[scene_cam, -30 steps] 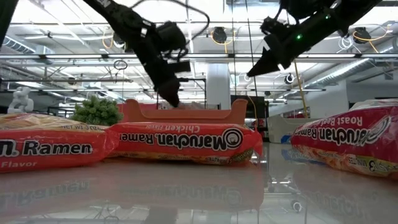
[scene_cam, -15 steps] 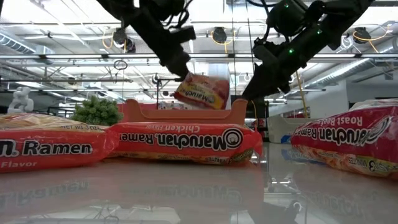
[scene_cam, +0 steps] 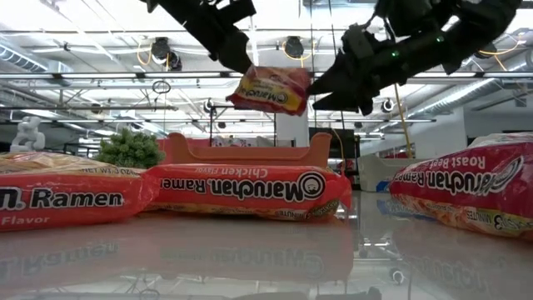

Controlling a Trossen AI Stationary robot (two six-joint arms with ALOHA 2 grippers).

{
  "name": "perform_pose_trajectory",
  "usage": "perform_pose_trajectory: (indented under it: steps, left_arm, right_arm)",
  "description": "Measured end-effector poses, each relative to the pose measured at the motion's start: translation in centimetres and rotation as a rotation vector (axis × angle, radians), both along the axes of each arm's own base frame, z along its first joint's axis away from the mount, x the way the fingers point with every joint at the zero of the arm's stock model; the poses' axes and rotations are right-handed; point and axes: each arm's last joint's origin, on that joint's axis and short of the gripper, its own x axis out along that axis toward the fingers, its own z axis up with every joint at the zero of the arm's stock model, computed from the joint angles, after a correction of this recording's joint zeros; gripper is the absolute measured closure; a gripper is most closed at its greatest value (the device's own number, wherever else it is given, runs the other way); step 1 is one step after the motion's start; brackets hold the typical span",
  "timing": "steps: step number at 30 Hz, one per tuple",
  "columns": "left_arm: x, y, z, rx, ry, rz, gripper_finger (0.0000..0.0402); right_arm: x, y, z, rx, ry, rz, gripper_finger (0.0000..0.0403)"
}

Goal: Sort Maruchan noodles
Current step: Put the top left red noodle pack into the gray bin

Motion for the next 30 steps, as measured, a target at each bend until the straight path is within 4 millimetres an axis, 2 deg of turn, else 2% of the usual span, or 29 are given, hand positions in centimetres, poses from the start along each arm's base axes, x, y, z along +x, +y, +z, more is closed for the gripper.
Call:
perform_pose_trajectory:
  steps: [5,8,14,18,23,30]
  left_arm:
    - [0.1,-0.4,0.1,0.020,-0.007,-0.005,0.0401]
    - [0.2,-0.4,0.3,0.029,-0.021,-0.009,0.0401]
    - [0.3,-0.3,0.4,0.031,-0.034,-0.010,0.0401]
    - [0.4,-0.4,0.5,0.024,-0.051,-0.027,0.0401]
    - [0.5,-0.6,0.6,0.011,-0.064,-0.053,0.0401]
    - [0.6,-1.4,0.6,0.011,-0.064,-0.076,0.0401]
  right_arm:
    - [-0.5,0.1,0.0,-0.005,-0.123,0.029,0.0127]
    - [-0.4,0.1,-0.1,-0.030,-0.126,0.033,0.0126]
    - [0.3,-0.1,-0.8,-0.070,-0.147,-0.019,0.0129]
    - [1.2,-0.2,-1.4,-0.035,-0.233,-0.019,0.0129]
    - [2.0,-0.3,-2.1,-0.015,-0.327,-0.029,0.0135]
    - [2.4,-0.4,-2.0,-0.012,-0.393,-0.030,0.0158]
